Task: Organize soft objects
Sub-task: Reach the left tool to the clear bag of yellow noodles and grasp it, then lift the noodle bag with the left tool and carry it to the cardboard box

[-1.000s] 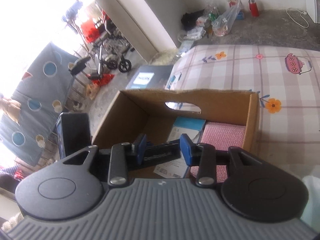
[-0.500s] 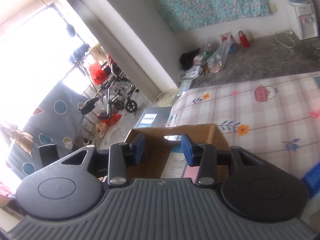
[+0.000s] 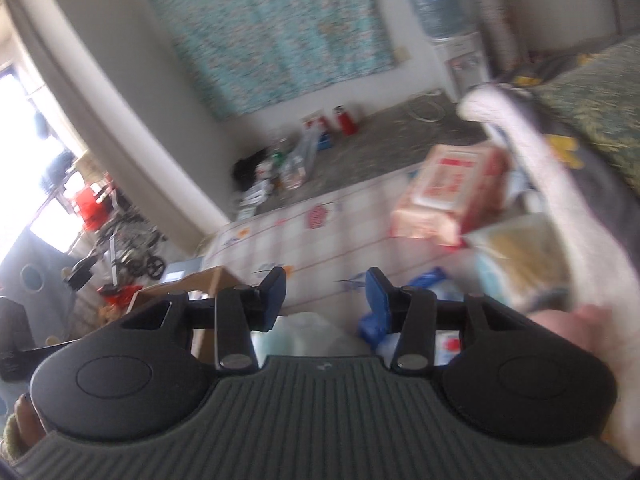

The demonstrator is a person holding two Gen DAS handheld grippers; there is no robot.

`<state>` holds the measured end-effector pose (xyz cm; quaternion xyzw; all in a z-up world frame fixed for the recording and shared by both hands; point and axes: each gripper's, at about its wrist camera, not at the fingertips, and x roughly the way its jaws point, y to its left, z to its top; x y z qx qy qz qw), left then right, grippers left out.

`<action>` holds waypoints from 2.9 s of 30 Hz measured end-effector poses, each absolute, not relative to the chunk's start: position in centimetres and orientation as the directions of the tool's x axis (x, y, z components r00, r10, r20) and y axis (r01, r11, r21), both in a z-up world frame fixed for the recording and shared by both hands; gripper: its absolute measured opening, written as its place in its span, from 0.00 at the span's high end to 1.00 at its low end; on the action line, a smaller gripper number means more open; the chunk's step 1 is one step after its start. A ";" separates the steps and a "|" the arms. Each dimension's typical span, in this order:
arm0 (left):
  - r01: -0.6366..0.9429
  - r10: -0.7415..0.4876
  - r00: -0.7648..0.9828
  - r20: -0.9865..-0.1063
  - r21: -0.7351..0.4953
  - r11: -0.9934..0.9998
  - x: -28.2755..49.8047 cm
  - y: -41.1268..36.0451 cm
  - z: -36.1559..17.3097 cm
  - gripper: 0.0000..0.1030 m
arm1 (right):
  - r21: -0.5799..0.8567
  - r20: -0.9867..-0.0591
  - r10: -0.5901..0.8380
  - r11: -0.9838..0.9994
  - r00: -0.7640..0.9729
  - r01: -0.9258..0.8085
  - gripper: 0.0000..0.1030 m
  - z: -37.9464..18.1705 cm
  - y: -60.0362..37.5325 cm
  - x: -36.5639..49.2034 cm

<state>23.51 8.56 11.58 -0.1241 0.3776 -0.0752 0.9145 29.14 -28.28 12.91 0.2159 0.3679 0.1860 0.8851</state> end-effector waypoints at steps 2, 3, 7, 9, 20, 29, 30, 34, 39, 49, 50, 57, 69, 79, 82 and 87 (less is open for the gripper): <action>0.095 -0.259 0.696 -0.669 -0.272 0.958 23.8 6.4 11.1 0.00 | 0.516 -0.582 0.456 0.847 0.673 -0.128 0.56 11.8 -30.6 28.2; 0.115 -0.270 0.692 -0.669 -0.266 0.957 24.0 5.4 10.8 0.00 | 0.517 -0.588 0.443 0.849 0.677 -0.107 0.56 11.3 -31.8 28.0; 0.200 -0.305 0.670 -0.677 -0.231 0.952 24.5 1.2 9.5 0.00 | 0.542 -0.610 0.423 0.840 0.670 -0.037 0.56 8.7 -34.9 27.2; 0.242 -0.320 0.650 -0.690 -0.212 0.947 24.8 -0.7 8.7 0.00 | 0.558 -0.616 0.423 0.830 0.664 -0.012 0.55 7.5 -35.9 26.9; 0.308 -0.312 0.598 -0.739 -0.148 0.940 27.6 -7.5 6.3 0.01 | 0.602 -0.630 0.429 0.796 0.648 0.058 0.55 3.2 -38.7 29.2; 0.256 -0.382 0.530 -0.757 -0.287 0.923 33.4 -12.6 3.9 0.16 | 0.593 -0.672 0.418 0.798 0.611 0.106 0.53 0.7 -40.7 36.0; 0.252 -0.386 0.518 -0.763 -0.295 0.922 34.1 -13.1 3.3 0.19 | 0.592 -0.680 0.420 0.798 0.601 0.113 0.54 0.2 -40.9 37.0; 0.212 -0.389 0.466 -0.795 -0.327 0.921 37.0 -14.9 0.7 0.40 | 0.576 -0.719 0.416 0.805 0.557 0.141 0.54 -2.3 -41.3 40.5; 0.129 -0.418 0.417 -0.807 -0.402 0.906 40.0 -15.2 -1.9 0.58 | 0.587 -0.745 0.438 0.788 0.503 0.183 0.54 -5.2 -41.9 43.9; 0.034 -0.444 0.397 -0.803 -0.471 0.882 42.6 -15.1 -3.6 0.58 | 0.608 -0.759 0.505 0.776 0.411 0.169 0.34 -7.9 -38.9 48.8; 0.024 -0.444 0.395 -0.804 -0.474 0.880 42.7 -15.0 -3.8 0.55 | 0.610 -0.759 0.513 0.775 0.401 0.164 0.28 -8.1 -38.5 49.1; 0.006 -0.466 0.407 -0.785 -0.508 0.861 42.6 -15.1 -3.8 0.59 | 0.615 -0.750 0.528 0.778 0.399 0.127 0.31 -8.4 -36.3 49.0; 0.048 -0.398 0.436 -0.807 -0.420 0.906 41.8 -14.7 -2.7 0.65 | 0.777 -0.603 0.671 0.617 0.432 0.126 0.57 -9.0 -38.4 47.4; 0.049 -0.383 0.432 -0.817 -0.402 0.914 42.3 -14.5 -3.8 0.69 | 0.652 -0.716 0.555 0.749 0.423 0.119 0.51 -9.0 -35.6 48.9; 0.047 -0.387 0.443 -0.809 -0.410 0.911 42.2 -14.5 -3.7 0.70 | 0.654 -0.717 0.567 0.749 0.404 0.109 0.48 -9.5 -34.9 49.3; 0.079 -0.400 0.471 -0.786 -0.414 0.907 41.5 -14.5 -2.3 0.73 | 0.731 -0.655 0.640 0.671 0.402 0.124 0.55 -9.2 -36.1 48.5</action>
